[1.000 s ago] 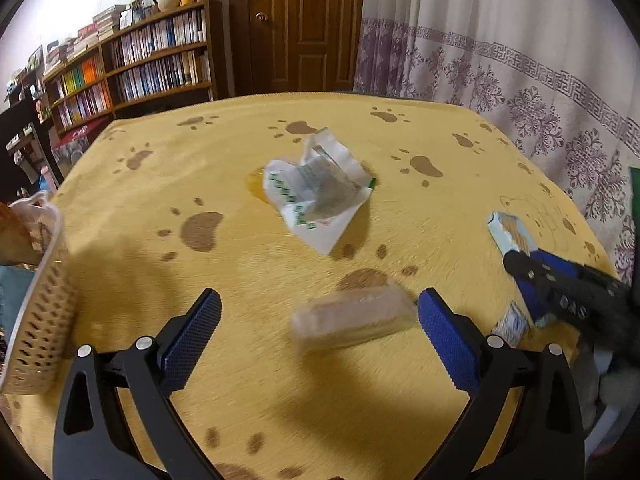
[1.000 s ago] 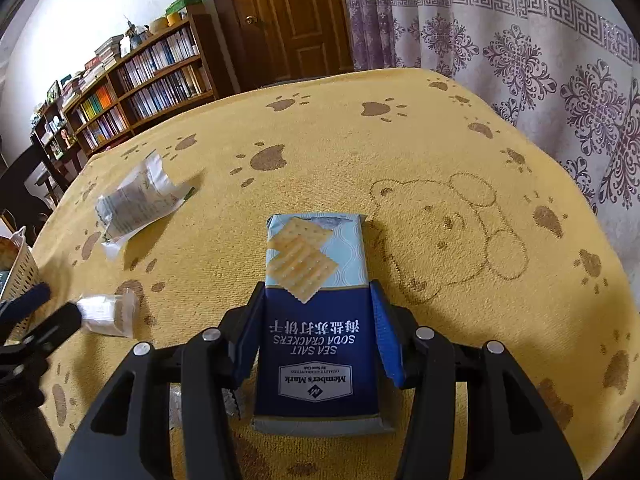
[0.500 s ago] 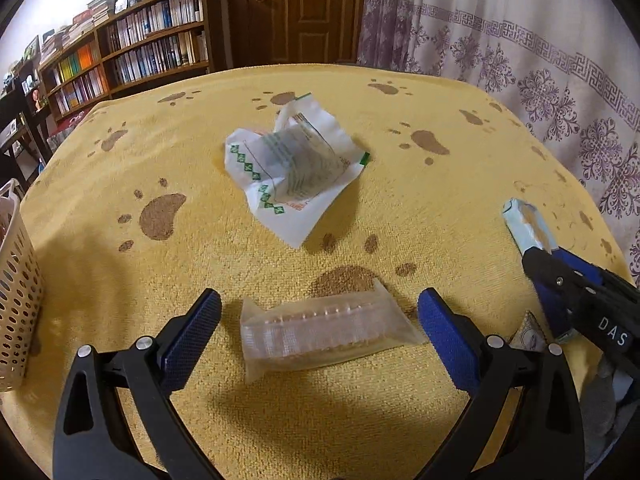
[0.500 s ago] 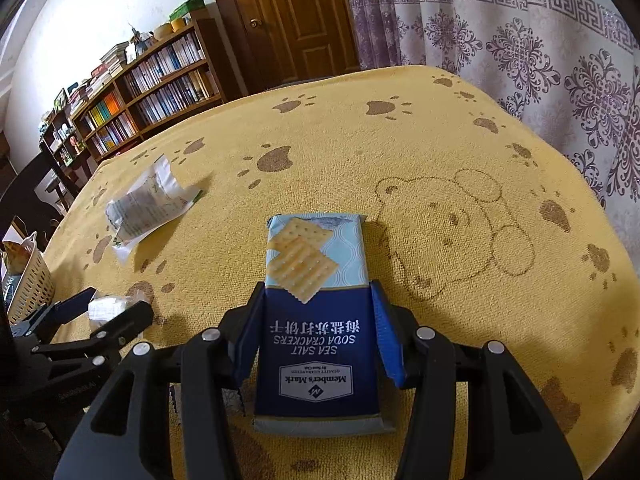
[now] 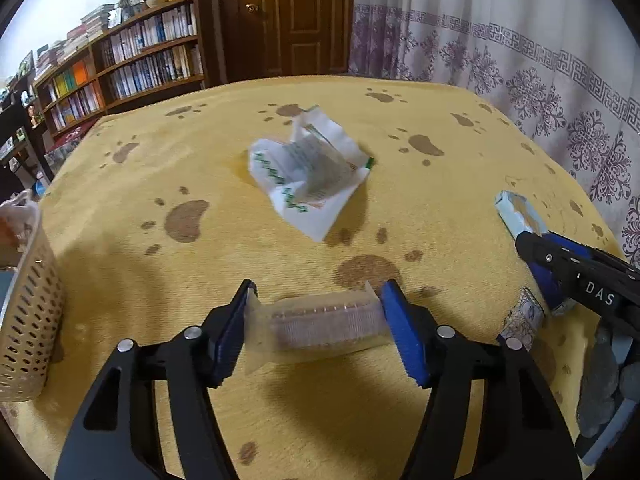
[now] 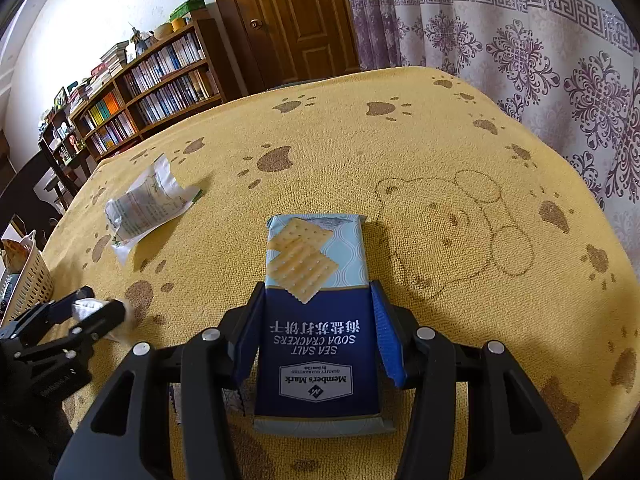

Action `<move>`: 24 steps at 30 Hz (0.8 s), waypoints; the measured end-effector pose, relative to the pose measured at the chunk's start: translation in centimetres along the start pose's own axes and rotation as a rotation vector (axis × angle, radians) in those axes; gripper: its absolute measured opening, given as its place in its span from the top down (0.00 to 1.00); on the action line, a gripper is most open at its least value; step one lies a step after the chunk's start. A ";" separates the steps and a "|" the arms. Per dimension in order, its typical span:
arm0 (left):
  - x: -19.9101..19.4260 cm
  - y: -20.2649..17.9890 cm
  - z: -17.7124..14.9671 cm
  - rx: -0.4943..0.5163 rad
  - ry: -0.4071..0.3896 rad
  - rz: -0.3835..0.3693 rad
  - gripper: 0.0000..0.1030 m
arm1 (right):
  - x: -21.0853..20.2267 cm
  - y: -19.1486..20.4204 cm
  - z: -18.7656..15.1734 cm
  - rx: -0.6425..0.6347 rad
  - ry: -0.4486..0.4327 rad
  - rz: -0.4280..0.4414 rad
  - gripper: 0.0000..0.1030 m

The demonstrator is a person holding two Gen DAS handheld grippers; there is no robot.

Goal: Organize snacks
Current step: 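Grasp the clear pastry tray with the left tool while the right tool holds the cracker box, then carry the clear pastry tray into the basket and open the left tool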

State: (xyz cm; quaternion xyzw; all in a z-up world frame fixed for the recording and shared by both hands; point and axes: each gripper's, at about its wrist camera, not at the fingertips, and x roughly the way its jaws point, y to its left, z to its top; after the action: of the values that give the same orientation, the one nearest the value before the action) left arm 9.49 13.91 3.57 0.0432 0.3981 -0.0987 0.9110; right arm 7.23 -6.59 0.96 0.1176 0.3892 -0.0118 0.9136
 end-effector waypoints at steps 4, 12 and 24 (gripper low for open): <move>-0.7 0.7 -0.3 -0.018 -0.008 0.002 0.37 | 0.0 0.0 0.0 0.000 0.000 0.000 0.51; -0.2 1.7 -1.2 -0.072 0.021 -0.010 0.16 | 0.0 0.0 0.0 0.000 0.000 0.001 0.51; -0.2 2.3 -2.1 -0.106 0.044 -0.049 0.10 | 0.0 0.0 0.0 -0.001 0.000 0.003 0.50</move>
State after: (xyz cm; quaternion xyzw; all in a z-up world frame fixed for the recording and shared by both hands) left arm 8.30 16.51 2.31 -0.0130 0.4235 -0.0989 0.9004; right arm 7.20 -6.56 0.96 0.1177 0.3888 -0.0104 0.9137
